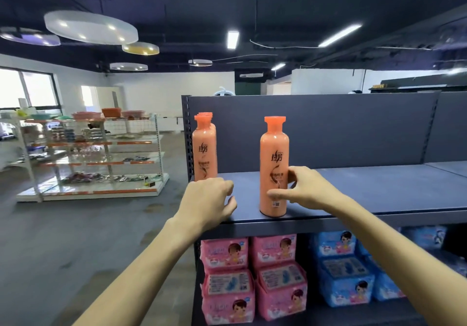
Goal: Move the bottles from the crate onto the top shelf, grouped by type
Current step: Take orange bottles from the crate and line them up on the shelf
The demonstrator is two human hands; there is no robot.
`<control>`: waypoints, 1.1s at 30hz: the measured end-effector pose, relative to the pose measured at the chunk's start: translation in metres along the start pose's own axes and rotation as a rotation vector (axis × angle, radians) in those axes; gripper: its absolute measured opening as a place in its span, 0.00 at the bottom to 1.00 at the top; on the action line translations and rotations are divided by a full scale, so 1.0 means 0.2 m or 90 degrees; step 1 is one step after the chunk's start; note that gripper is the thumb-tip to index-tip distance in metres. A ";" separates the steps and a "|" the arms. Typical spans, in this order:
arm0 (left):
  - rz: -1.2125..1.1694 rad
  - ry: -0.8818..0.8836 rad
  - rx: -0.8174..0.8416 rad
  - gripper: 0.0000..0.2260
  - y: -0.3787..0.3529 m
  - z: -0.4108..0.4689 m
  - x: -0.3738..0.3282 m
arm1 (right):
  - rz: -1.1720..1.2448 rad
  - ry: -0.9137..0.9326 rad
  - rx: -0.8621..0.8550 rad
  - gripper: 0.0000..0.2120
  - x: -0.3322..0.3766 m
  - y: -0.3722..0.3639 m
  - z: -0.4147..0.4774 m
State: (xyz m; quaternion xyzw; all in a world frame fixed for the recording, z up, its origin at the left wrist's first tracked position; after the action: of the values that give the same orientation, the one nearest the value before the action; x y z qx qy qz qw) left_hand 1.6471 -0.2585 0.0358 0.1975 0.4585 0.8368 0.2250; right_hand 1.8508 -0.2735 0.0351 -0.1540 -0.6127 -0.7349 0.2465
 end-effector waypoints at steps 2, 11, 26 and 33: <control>0.000 0.010 0.006 0.09 -0.01 -0.01 0.05 | 0.011 0.001 -0.013 0.17 0.00 -0.02 0.00; 0.009 0.041 0.027 0.09 -0.01 -0.09 0.26 | -0.052 0.033 0.045 0.18 0.21 -0.19 0.13; 0.035 0.093 0.042 0.09 0.00 -0.11 0.52 | -0.021 0.101 0.056 0.22 0.52 -0.44 0.31; 0.039 0.097 0.032 0.10 -0.01 -0.07 0.55 | -0.029 0.100 0.048 0.22 0.55 -0.47 0.35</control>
State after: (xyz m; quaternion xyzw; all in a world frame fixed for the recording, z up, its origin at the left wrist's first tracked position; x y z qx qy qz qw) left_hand 1.5496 -0.2057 0.0407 0.1530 0.4888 0.8440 0.1589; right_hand 1.7023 -0.2118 0.0300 -0.0727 -0.6221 -0.7265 0.2827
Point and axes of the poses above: each hand's wrist, its own z-axis towards the middle knuckle, its own y-axis out of the back of the hand, x = y × z, the point moved 9 cm from there along z, towards the middle knuckle, and after that the axes turned 8 degrees about x, right-handed, at the moved point
